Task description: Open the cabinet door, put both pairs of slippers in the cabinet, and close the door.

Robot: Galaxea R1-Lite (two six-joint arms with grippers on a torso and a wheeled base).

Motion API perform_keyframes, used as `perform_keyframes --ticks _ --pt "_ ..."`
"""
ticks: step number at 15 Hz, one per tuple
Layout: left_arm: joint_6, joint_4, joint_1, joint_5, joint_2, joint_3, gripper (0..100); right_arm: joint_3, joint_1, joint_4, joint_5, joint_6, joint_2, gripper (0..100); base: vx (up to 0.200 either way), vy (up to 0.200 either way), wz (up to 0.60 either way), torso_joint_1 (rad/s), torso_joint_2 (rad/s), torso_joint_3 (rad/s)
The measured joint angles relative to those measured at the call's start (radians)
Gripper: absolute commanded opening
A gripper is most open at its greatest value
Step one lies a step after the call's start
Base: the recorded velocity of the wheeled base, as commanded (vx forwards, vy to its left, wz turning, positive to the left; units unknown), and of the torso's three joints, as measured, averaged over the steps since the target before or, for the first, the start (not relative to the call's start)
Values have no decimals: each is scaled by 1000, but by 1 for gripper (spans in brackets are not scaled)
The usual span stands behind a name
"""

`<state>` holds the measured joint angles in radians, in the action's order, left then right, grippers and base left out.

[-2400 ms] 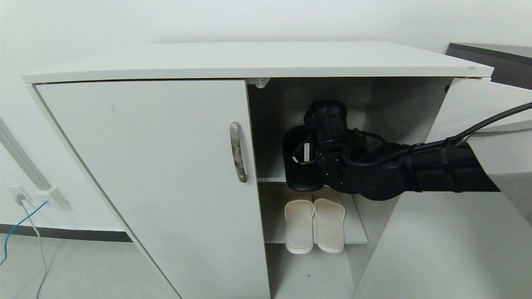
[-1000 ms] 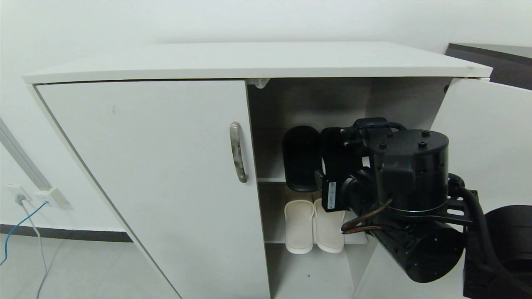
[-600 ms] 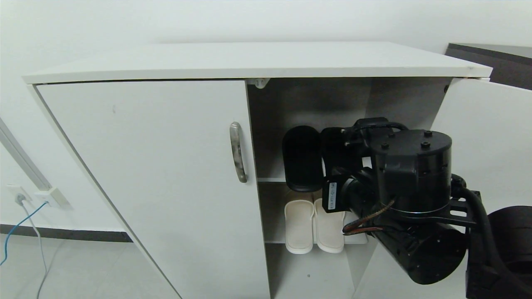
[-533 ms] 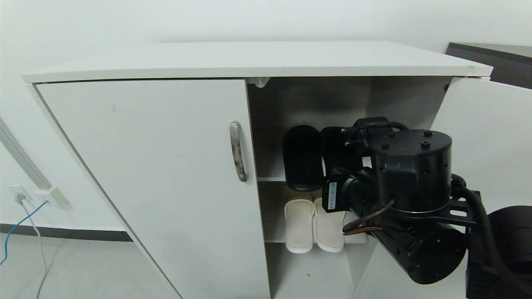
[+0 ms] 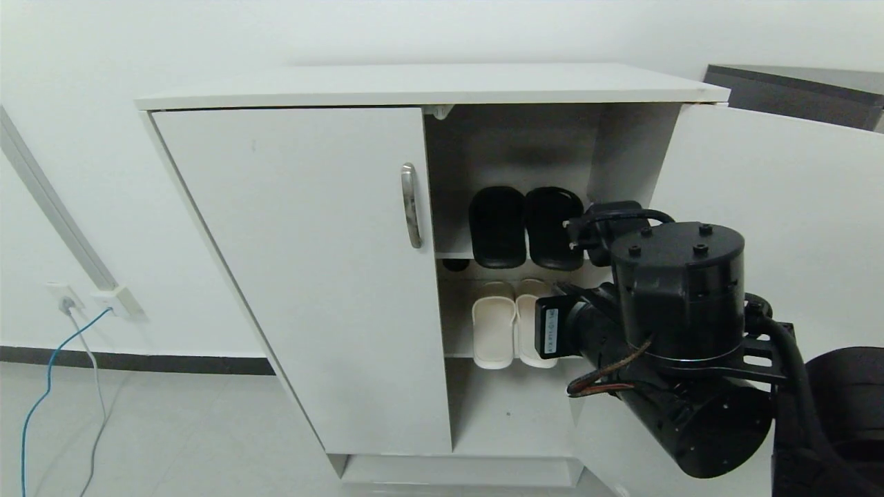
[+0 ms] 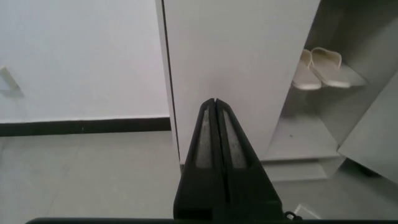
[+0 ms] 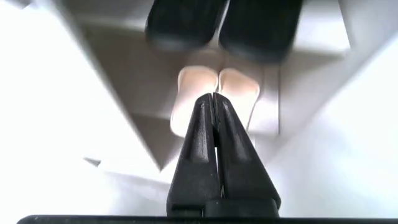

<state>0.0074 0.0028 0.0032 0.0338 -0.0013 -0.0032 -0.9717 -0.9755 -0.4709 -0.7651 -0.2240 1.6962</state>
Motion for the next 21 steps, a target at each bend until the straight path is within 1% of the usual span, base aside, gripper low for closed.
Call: perform_keyframes --ticks 3,6,21 --pt "0 0 -1 0 0 0 0 26 14 -1 48 3 -1 0 -200 0 0 4 2 2" --pt "-1 1 0 0 0 0 0 41 39 -1 61 5 0 0 -200 0 0 -2 4 2" --pt "-2 0 -1 0 0 0 0 47 49 -1 60 11 23 0 0 0 0 0 0 0"
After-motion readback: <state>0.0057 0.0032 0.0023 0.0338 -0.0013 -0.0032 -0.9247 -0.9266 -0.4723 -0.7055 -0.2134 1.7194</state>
